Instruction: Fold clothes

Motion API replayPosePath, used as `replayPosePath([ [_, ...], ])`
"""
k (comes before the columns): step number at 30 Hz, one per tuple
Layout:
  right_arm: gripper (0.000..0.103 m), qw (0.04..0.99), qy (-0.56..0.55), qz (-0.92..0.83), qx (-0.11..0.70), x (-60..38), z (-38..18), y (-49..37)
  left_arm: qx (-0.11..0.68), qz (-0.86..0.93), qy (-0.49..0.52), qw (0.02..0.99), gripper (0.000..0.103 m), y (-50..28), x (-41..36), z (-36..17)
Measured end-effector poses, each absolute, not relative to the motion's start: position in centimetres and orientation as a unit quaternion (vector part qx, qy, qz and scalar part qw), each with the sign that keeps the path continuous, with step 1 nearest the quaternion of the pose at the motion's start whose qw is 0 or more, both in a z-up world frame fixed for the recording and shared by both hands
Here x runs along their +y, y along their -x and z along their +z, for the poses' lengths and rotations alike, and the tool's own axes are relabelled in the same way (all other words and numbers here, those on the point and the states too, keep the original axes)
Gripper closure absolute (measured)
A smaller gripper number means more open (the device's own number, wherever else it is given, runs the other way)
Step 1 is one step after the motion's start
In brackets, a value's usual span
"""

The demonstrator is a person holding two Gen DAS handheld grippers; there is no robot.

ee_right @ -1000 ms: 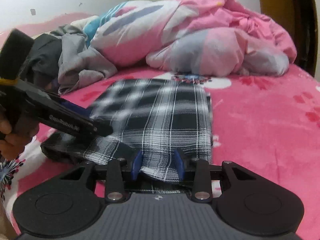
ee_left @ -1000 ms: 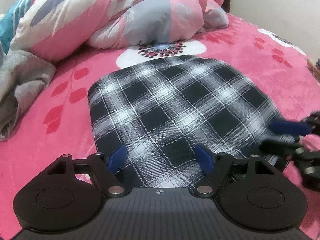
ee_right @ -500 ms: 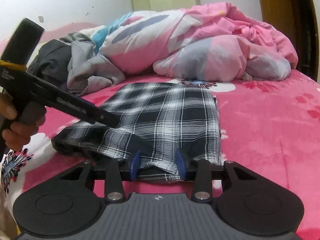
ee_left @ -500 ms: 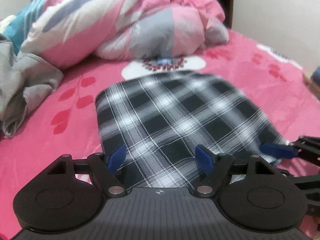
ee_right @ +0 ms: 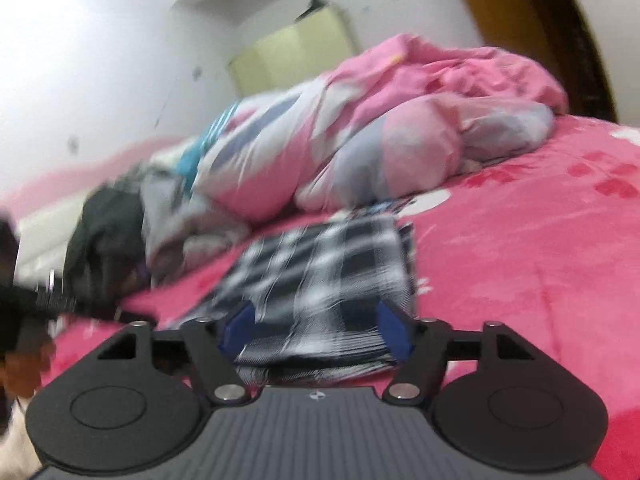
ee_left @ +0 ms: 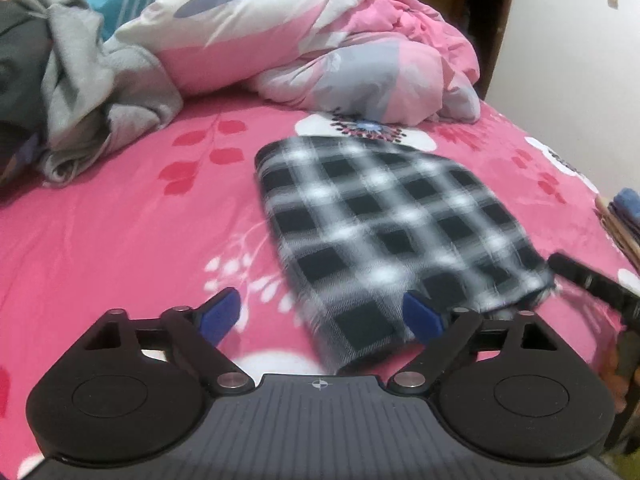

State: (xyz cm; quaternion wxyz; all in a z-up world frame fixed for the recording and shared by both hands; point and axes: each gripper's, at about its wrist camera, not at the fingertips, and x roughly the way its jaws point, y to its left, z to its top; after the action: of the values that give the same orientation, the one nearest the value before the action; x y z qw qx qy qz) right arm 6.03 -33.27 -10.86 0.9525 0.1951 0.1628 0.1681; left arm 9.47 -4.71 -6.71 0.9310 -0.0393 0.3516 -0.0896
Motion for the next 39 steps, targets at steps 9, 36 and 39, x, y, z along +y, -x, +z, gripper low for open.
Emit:
replayPosePath([
  [9,0.006,0.918,-0.356,0.102,0.145,-38.3,-12.7,-5.8,0.36,-0.142,0.106,0.916,0.0,-6.9,-2.6,-8.5],
  [36,0.022,0.83,-0.34,0.243,0.37,-36.7,-11.7,-20.4,0.392,-0.227,0.223,0.863,0.057,-14.6,-1.3,-11.9],
  [39,0.041,0.827,-0.346,0.24,0.372,-36.0,-12.0,-21.0,0.388,-0.235,0.232,0.86,0.073,-14.5,-1.0,-11.9],
])
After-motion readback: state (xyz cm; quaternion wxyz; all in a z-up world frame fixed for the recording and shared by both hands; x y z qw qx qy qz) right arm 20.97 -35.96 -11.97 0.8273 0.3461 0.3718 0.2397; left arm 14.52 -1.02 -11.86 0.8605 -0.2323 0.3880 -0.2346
